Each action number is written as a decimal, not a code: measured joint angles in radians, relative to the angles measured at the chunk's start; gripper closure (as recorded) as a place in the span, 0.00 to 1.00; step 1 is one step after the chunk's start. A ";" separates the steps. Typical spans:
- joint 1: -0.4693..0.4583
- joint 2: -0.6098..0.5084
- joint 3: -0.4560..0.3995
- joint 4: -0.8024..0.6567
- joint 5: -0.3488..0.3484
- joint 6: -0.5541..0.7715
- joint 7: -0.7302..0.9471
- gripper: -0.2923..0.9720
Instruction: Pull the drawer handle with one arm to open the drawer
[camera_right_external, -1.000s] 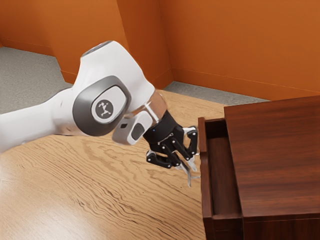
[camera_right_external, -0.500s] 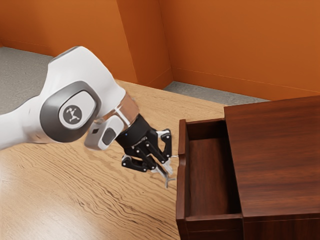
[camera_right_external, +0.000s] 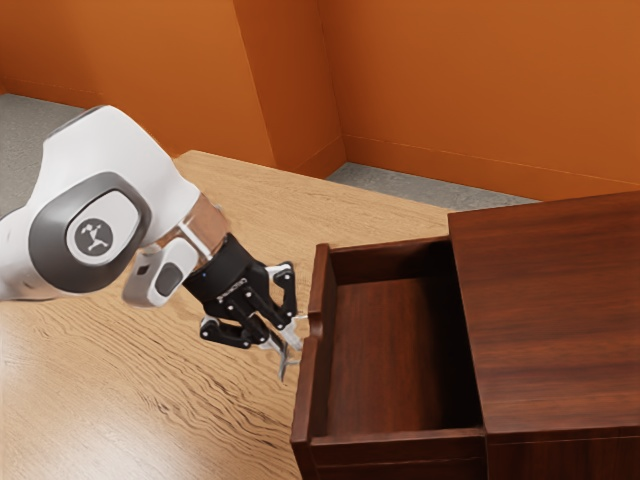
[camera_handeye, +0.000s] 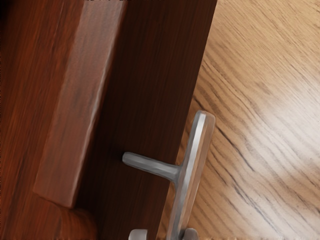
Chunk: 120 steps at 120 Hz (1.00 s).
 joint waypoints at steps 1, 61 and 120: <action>0.000 -0.002 0.001 -0.002 0.001 0.000 0.000 0.80; -0.002 -0.056 0.036 -0.039 0.029 -0.010 0.010 0.77; -0.005 -0.079 0.041 0.267 0.113 -0.163 -0.018 0.57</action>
